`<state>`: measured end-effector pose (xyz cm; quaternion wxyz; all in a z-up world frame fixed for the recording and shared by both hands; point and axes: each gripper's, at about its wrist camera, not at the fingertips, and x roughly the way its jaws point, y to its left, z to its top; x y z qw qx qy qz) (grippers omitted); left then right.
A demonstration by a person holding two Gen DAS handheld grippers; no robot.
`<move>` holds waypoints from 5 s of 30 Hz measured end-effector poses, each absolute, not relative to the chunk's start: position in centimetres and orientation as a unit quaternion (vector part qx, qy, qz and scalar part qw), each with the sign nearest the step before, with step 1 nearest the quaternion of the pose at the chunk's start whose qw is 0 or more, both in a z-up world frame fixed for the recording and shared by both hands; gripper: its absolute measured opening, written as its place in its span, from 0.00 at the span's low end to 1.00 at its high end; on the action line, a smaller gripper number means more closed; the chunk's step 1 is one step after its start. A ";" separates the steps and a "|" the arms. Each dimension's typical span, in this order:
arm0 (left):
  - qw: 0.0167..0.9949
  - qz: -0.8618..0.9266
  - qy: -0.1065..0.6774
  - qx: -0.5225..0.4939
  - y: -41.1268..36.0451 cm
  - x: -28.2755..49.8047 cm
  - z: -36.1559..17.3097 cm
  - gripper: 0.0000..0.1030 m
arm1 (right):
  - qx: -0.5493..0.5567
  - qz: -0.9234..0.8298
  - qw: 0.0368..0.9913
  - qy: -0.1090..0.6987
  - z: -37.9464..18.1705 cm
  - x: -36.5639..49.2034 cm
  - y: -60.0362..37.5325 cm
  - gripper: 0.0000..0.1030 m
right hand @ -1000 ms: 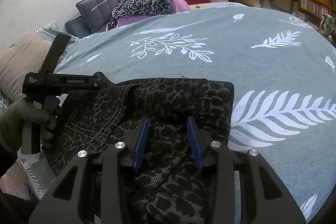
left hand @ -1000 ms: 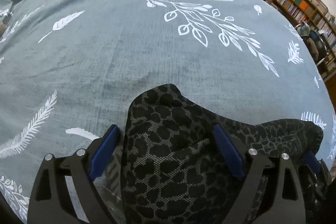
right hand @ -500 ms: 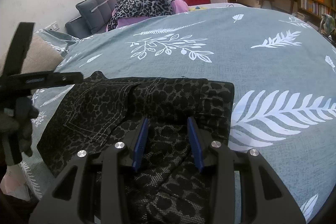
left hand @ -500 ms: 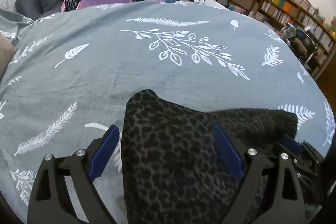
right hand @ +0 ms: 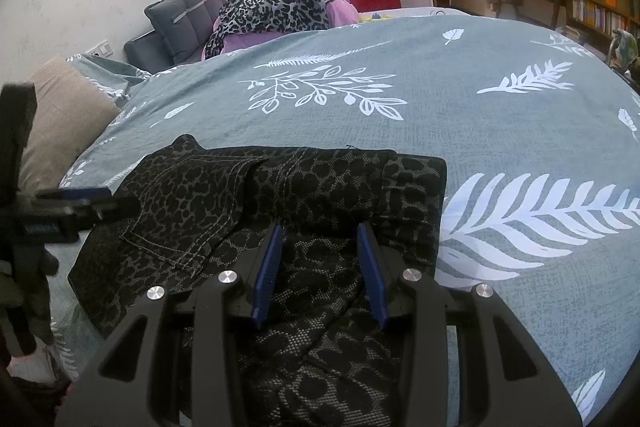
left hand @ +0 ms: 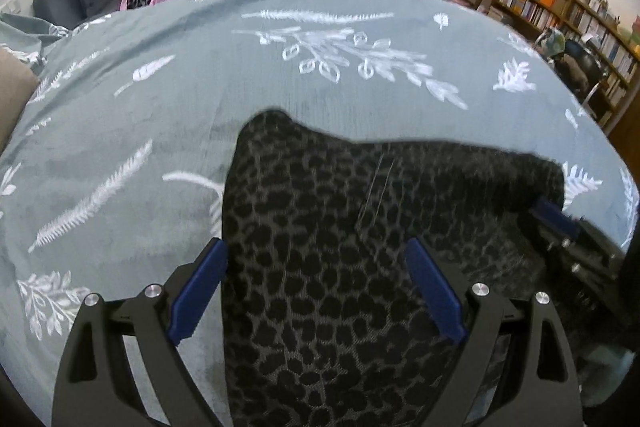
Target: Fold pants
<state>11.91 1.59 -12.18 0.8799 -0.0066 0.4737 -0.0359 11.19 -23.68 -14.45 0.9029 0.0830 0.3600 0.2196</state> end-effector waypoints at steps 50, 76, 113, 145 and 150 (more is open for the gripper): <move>0.826 -0.176 0.513 -0.153 6.0 14.5 -15.0 0.81 | 0.244 0.293 0.789 0.481 -16.9 16.3 -30.7 0.56; 0.865 -0.220 0.420 -0.165 1.7 24.1 -6.0 0.28 | 0.250 0.314 0.852 0.336 -5.1 26.1 -33.3 0.37; 0.888 -0.099 0.449 -0.010 -2.2 31.9 -11.9 0.72 | 0.167 0.107 0.910 0.365 -12.0 31.6 -38.0 0.70; 0.921 -0.073 0.382 0.030 -6.9 23.7 -4.8 0.95 | 0.078 0.114 0.932 0.336 -6.0 22.8 -30.9 0.94; 0.923 -0.066 0.378 0.027 -7.4 22.5 -3.7 0.95 | 0.072 0.123 0.933 0.330 -5.7 21.9 -30.5 0.94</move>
